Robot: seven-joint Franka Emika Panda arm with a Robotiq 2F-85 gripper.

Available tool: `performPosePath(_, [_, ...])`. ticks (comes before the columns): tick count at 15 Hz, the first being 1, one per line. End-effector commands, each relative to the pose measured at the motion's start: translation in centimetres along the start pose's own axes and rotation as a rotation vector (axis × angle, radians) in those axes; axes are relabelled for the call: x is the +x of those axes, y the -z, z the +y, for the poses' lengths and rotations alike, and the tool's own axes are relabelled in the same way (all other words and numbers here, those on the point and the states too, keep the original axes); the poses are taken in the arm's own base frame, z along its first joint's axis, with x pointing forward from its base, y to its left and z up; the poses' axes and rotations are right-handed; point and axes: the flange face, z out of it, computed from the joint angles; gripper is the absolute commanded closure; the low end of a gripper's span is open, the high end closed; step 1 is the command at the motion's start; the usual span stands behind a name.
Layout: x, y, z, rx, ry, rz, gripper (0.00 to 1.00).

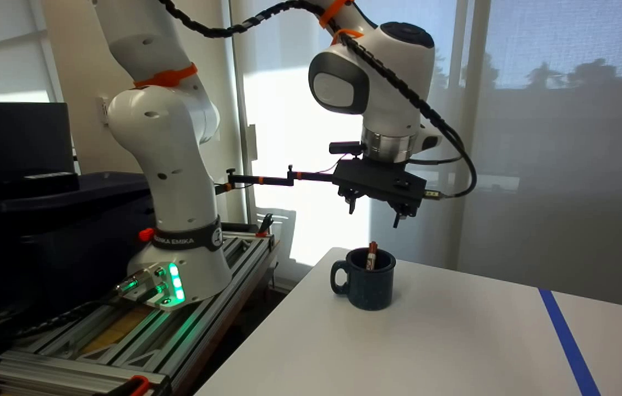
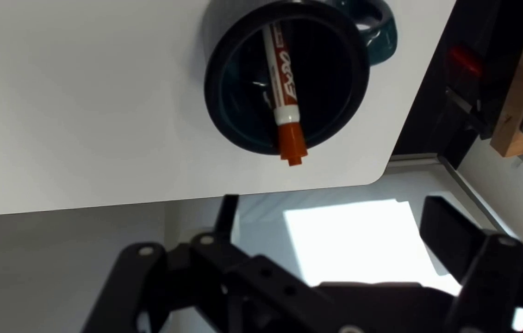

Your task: Remove the marker from the cup and put it on the table

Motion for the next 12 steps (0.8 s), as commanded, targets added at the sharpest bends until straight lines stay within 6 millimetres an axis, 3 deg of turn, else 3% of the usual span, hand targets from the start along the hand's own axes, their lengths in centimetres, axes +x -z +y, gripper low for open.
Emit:
performPosePath(1, [-0.2, -0.9, 0.4, -0.021, 0.023, -0.008, 0.00])
performPosePath(8, [-0.6, -2.0, 0.7, -0.024, 0.039, -0.032, 0.00])
performPosePath(9, [-0.6, -2.2, 0.7, -0.021, 0.037, -0.033, 0.19])
performPosePath(12, [-0.7, -2.6, 0.6, -0.013, 0.037, -0.026, 0.42])
